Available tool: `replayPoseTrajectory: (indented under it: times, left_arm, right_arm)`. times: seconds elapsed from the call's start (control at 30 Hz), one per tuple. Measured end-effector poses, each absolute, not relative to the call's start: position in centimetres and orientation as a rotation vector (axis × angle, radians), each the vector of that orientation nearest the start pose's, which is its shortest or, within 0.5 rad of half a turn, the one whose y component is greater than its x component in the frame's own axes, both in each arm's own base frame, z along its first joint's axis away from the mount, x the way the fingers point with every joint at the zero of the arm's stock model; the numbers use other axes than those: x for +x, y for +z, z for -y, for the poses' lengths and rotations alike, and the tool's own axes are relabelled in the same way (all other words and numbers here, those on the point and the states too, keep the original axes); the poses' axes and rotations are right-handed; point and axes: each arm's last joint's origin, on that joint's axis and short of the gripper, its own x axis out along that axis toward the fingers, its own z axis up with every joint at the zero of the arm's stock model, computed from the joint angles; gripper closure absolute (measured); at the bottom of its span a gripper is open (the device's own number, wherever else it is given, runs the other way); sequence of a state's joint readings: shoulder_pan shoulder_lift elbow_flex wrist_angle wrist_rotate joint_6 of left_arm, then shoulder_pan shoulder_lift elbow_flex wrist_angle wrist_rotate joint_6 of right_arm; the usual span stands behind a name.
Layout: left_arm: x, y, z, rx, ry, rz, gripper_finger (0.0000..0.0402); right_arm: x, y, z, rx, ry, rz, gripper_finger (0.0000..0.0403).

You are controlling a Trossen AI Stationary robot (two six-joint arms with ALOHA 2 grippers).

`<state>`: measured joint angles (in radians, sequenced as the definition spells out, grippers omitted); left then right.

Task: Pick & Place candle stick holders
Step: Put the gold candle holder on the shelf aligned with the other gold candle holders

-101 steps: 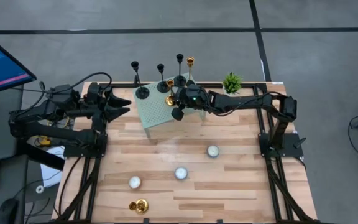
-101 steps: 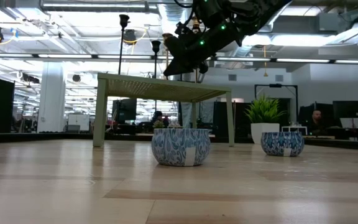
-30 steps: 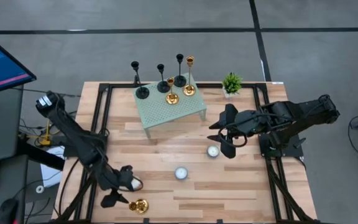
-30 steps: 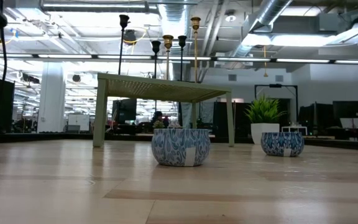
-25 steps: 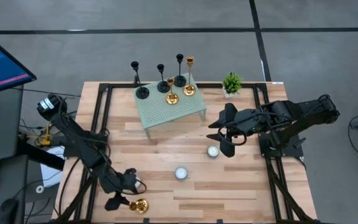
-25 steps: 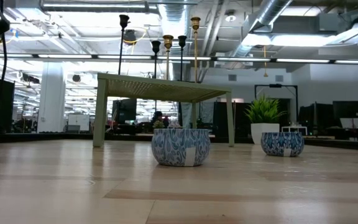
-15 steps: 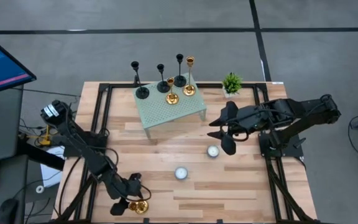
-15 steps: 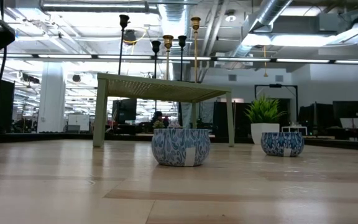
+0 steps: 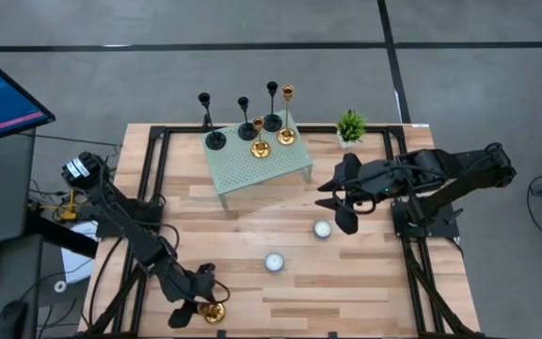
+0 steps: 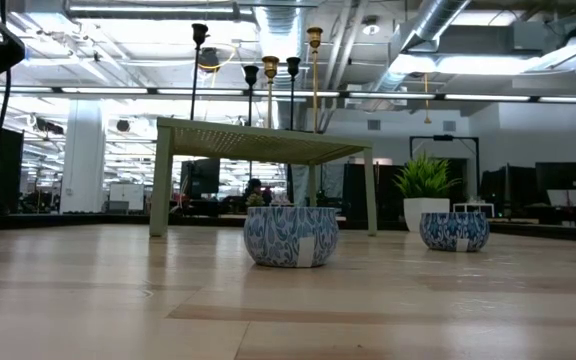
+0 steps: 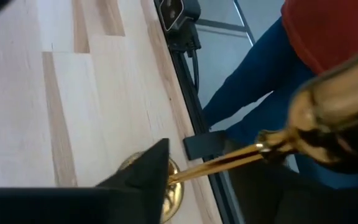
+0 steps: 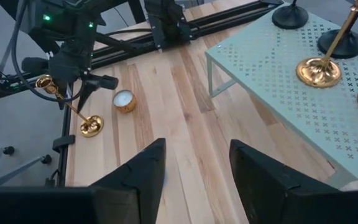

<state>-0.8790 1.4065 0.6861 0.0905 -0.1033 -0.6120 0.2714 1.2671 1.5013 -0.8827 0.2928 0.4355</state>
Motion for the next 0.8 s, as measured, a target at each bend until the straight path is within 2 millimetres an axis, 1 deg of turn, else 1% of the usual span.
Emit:
replayPoseTrajectory:
  times: [0.1, 0.2, 0.23, 0.43, 0.57, 0.67, 0.8]
  left_arm:
    - [17.9, 19.7, 21.1, -0.281, -0.548, -0.748, 0.0302]
    - [17.9, 20.6, 20.7, -0.296, -0.526, -0.703, 0.0369]
    - [17.8, 20.9, 20.5, -0.316, -0.526, -0.692, 0.0382]
    - [17.6, 23.5, 19.0, -0.417, -0.446, -0.576, 0.0385]
    - [17.3, 25.9, 17.2, -0.544, -0.385, -0.479, 0.0387]
    - [16.8, 28.5, 14.9, -0.627, -0.269, -0.317, 0.0387]
    - [15.4, 32.1, 11.0, -0.698, 0.017, -0.037, 0.0387]
  right_arm:
    - [23.5, 41.3, -5.6, 0.241, -0.158, -0.604, 0.0238]
    - [23.5, 41.3, -5.5, 0.243, -0.161, -0.604, 0.0243]
    - [23.5, 41.3, -5.5, 0.243, -0.161, -0.604, 0.0244]
    - [23.5, 41.3, -5.5, 0.242, -0.162, -0.607, 0.0255]
    - [23.5, 41.2, -5.5, 0.239, -0.164, -0.614, 0.0262]
    - [23.5, 41.2, -5.5, 0.234, -0.177, -0.611, 0.0268]
    - [23.5, 41.2, -5.3, 0.227, -0.2, -0.607, 0.0276]
